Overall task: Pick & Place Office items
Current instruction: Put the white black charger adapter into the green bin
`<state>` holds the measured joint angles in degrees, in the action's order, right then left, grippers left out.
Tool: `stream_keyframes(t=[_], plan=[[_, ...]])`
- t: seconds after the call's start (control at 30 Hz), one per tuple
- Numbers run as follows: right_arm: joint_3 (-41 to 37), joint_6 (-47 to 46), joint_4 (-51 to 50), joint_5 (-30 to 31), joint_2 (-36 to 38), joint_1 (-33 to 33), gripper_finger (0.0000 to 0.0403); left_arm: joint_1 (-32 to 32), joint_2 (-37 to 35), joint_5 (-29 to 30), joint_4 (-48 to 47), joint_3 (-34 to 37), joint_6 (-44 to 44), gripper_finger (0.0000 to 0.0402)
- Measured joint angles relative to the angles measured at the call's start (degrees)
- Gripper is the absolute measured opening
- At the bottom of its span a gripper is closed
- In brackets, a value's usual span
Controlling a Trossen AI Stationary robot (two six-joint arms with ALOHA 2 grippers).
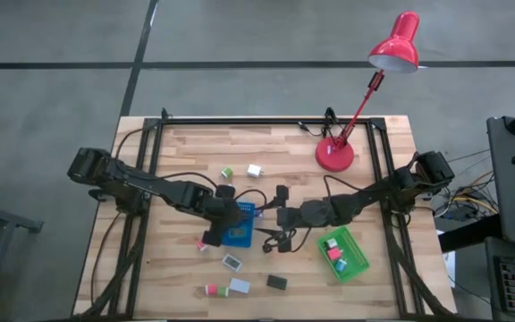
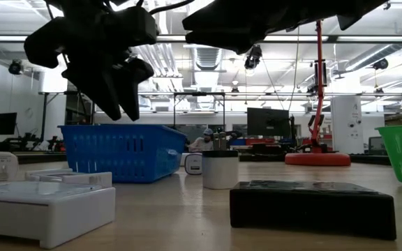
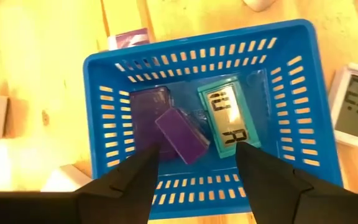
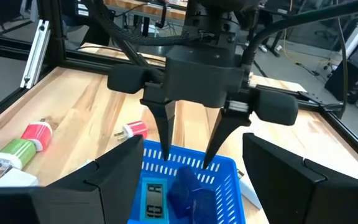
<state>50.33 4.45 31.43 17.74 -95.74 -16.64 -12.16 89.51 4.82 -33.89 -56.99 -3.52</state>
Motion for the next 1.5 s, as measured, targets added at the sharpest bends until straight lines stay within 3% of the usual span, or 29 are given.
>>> stream_keyframes(t=[0.2,0.43,0.63,1.13,1.5], plan=[[0.00,-1.09,-1.46,-0.27,-0.02,0.00,0.0265,-0.01,-0.95,4.03,1.02,0.07,0.40,0.0220],[0.00,-1.70,-1.54,-0.33,-0.02,-0.39,0.0265,-0.50,-3.65,4.55,7.96,1.63,-0.55,0.0220],[0.00,-2.82,-2.81,-0.33,-0.02,-0.39,0.0265,-1.28,-8.47,8.54,18.82,8.36,-0.93,0.0220],[0.00,-10.41,-10.40,-7.39,-0.02,-1.60,0.0265,-3.75,-23.42,8.69,53.57,29.62,-5.52,0.0220],[0.00,-13.27,-15.18,-8.77,-0.02,-4.50,0.0265,-4.06,-28.41,8.63,54.03,32.74,-5.19,0.0220]])
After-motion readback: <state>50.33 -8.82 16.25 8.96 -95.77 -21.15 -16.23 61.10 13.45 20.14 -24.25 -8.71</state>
